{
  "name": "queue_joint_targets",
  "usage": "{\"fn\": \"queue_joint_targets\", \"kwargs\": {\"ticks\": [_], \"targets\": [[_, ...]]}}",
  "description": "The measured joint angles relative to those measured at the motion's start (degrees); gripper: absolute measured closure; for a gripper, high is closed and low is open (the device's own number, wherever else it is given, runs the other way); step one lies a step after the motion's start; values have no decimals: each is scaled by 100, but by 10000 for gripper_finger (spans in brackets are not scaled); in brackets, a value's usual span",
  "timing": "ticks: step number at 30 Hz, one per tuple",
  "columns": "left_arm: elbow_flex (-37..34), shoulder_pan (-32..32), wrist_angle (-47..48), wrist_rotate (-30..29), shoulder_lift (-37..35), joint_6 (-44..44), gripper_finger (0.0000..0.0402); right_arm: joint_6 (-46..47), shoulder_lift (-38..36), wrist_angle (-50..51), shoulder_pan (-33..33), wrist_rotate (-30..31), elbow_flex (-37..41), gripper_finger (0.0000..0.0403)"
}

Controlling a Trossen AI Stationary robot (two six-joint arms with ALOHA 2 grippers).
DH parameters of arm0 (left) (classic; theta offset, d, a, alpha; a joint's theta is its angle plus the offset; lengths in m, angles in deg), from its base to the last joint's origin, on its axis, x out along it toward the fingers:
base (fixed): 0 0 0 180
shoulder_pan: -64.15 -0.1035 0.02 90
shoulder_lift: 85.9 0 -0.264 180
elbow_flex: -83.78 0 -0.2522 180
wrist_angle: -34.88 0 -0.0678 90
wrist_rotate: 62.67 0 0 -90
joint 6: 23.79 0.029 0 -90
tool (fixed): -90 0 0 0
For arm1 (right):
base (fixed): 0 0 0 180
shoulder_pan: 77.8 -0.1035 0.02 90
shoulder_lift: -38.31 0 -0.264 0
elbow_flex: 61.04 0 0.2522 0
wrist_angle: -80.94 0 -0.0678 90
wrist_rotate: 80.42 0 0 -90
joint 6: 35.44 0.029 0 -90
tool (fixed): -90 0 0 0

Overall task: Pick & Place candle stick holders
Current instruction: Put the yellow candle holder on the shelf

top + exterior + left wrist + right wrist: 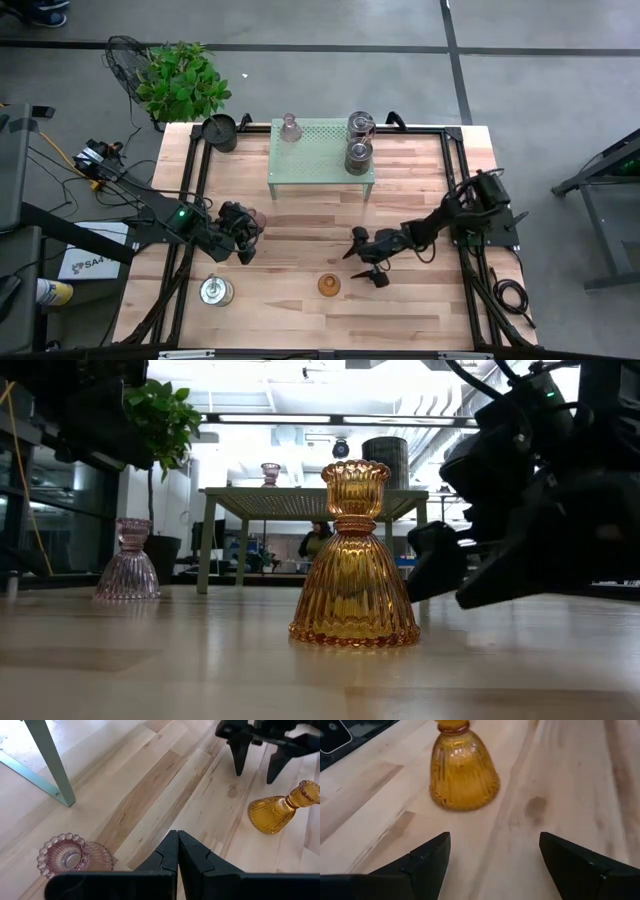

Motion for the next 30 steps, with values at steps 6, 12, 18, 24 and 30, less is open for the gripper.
{"fn": "queue_joint_targets", "kwargs": {"ticks": [6, 12, 18, 24, 30], "targets": [[0, 0, 2, -39, 0, 0, 401, 12, 313, -333, -180, 1, -333, 102], [0, 0, 2, -58, -2, 0, 401, -14, 315, -449, -303, 130, -636, 102], [0, 0, 4, -57, -2, 0, 401, -156, 315, -414, -447, 95, -929, 102], [0, 0, 4, -56, -2, 0, 401, -159, 315, -387, -509, 160, -1101, 102], [0, 0, 0, -54, -2, 0, 401, -113, 339, -371, -508, 420, -1117, 102]]}}
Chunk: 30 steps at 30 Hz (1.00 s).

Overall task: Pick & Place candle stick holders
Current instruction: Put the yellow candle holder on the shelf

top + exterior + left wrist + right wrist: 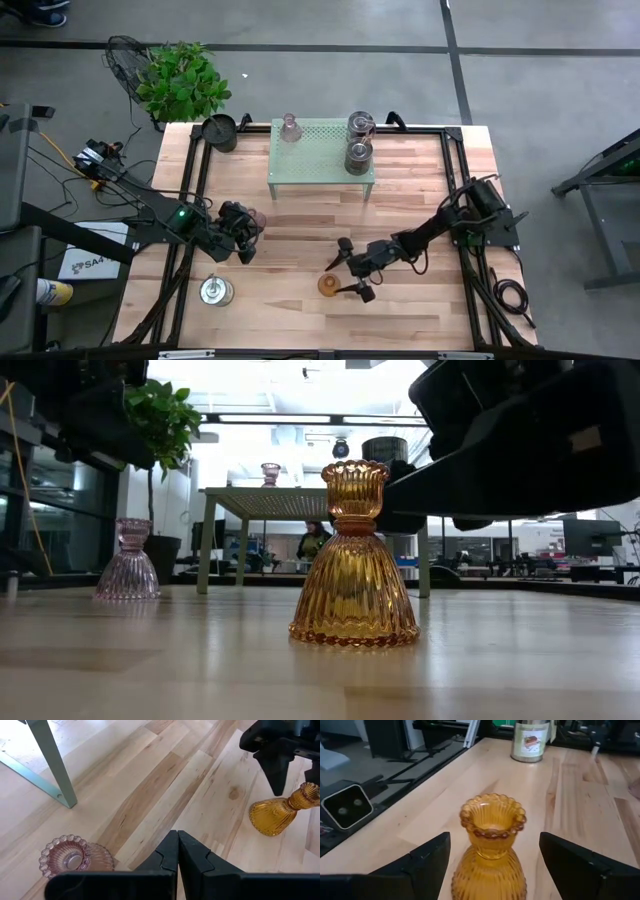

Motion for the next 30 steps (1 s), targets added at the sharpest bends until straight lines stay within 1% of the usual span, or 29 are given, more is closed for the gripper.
{"fn": "queue_joint_targets", "kwargs": {"ticks": [3, 13, 21, 30], "targets": [[0, -2, 0, 2, 0, 0, 401, 18, 33, 12, 0, 105, 2, 102], [0, -2, -7, 17, 0, 0, 401, 151, 40, -80, -71, 94, -8, 102], [0, -2, -34, 15, 0, 0, 401, 151, 519, -217, -166, 57, -330, 102], [0, -1, -152, 13, 0, 92, 401, 17, 540, -429, -145, 79, -365, 103]]}}
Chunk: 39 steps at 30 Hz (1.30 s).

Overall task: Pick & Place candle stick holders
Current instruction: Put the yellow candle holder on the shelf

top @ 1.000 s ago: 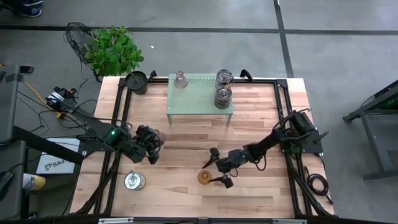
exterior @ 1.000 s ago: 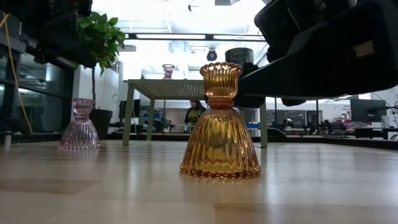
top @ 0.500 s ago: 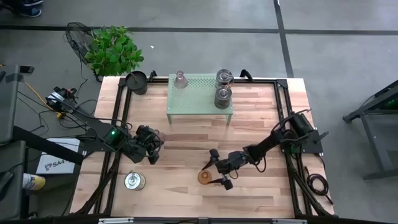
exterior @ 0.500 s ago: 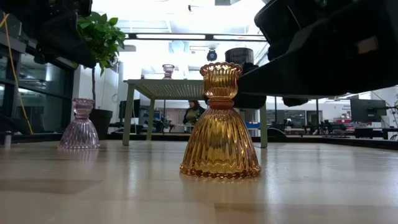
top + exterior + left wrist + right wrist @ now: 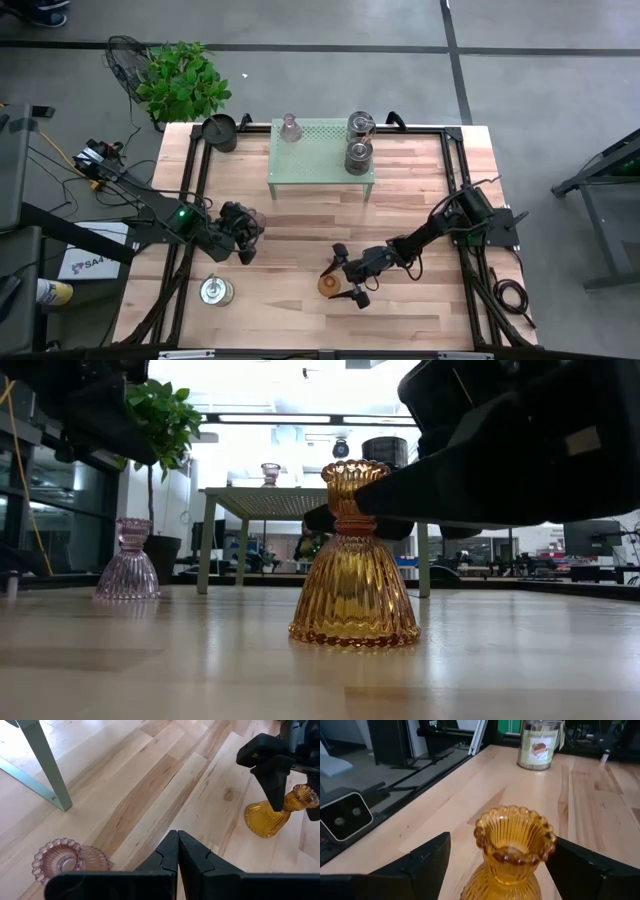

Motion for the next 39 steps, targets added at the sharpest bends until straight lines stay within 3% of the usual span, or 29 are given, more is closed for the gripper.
{"fn": "queue_joint_targets", "kwargs": {"ticks": [13, 23, 39], "targets": [[-2, -2, -154, -521, 0, 0, 401, -16, 89, -19, -1, 257, 1, 143], [-2, -2, -180, -605, 0, 0, 401, -32, 295, -33, -4, 189, -207, 175], [-2, -2, -519, -787, 0, 294, 401, -57, 295, 11, -3, 190, -251, 263]]}}
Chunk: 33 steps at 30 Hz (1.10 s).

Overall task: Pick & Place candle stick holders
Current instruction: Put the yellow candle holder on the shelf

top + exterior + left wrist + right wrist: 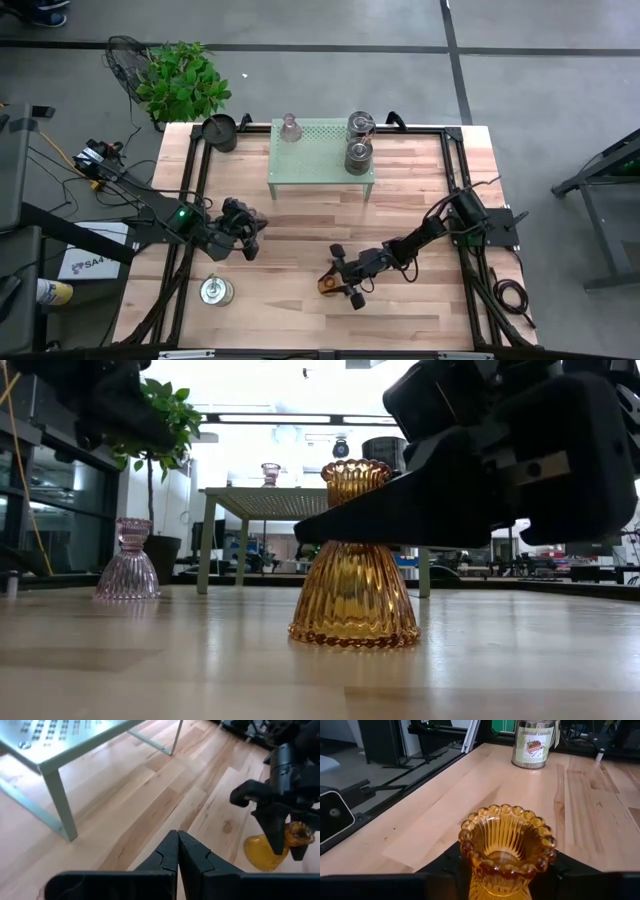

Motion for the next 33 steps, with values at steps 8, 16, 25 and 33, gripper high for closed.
{"fn": "queue_joint_targets", "kwargs": {"ticks": [8, 16, 25, 33], "targets": [[0, 0, -630, -196, 0, 765, 401, 7, -9, -40, 4, -13, -4, 281], [0, 0, -1073, -227, 4, 1404, 401, 11, -14, -39, 44, -32, -2, 280], [0, -3, -1814, -199, 286, 2383, 401, 38, -510, 467, 424, -376, 2, 280], [0, -647, -2675, 882, 756, 3958, 401, 42, -926, 1405, 823, -695, -173, 280]]}}
